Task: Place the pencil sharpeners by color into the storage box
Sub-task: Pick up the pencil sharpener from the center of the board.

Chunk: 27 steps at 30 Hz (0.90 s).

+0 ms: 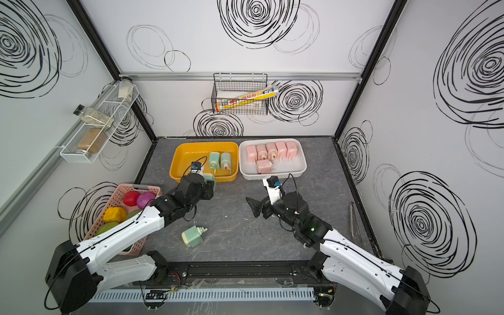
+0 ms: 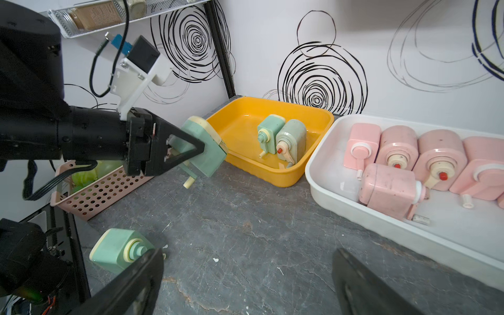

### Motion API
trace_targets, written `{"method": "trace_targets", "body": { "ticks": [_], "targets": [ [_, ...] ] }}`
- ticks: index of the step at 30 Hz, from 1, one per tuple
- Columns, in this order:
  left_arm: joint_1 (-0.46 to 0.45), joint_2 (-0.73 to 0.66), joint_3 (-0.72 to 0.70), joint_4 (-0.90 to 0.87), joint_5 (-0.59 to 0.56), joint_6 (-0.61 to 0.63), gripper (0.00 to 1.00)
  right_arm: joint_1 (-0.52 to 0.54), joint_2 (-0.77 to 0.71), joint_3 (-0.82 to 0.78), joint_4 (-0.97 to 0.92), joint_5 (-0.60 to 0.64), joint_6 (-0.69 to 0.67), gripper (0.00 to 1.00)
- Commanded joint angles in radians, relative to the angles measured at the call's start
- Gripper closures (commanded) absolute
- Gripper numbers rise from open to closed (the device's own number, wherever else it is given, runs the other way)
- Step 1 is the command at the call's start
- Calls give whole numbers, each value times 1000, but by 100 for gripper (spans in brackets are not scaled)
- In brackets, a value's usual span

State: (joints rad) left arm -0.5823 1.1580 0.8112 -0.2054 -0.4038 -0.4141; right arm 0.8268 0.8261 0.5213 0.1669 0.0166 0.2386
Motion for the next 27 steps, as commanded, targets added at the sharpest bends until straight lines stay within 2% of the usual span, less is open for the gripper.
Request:
{"method": "trace_targets", "body": {
  "ticks": [1,7,14,19,27],
  "targets": [
    [65,31,67,130,-68,45,100,-5,19,26,36,21,16,0],
    [202,115,90,221,36,92,100,-5,10,29,3,30,36,0],
    [319,221,178,196,112,154,100,-5,-14,39,-60,62,43,0],
    [417,284,227,193,270,204,100,-5,-36,32,-76,78,72,0],
    [500,382,313,201,373,234,100,-5,-58,27,-100,78,87,0]
  ]
}}
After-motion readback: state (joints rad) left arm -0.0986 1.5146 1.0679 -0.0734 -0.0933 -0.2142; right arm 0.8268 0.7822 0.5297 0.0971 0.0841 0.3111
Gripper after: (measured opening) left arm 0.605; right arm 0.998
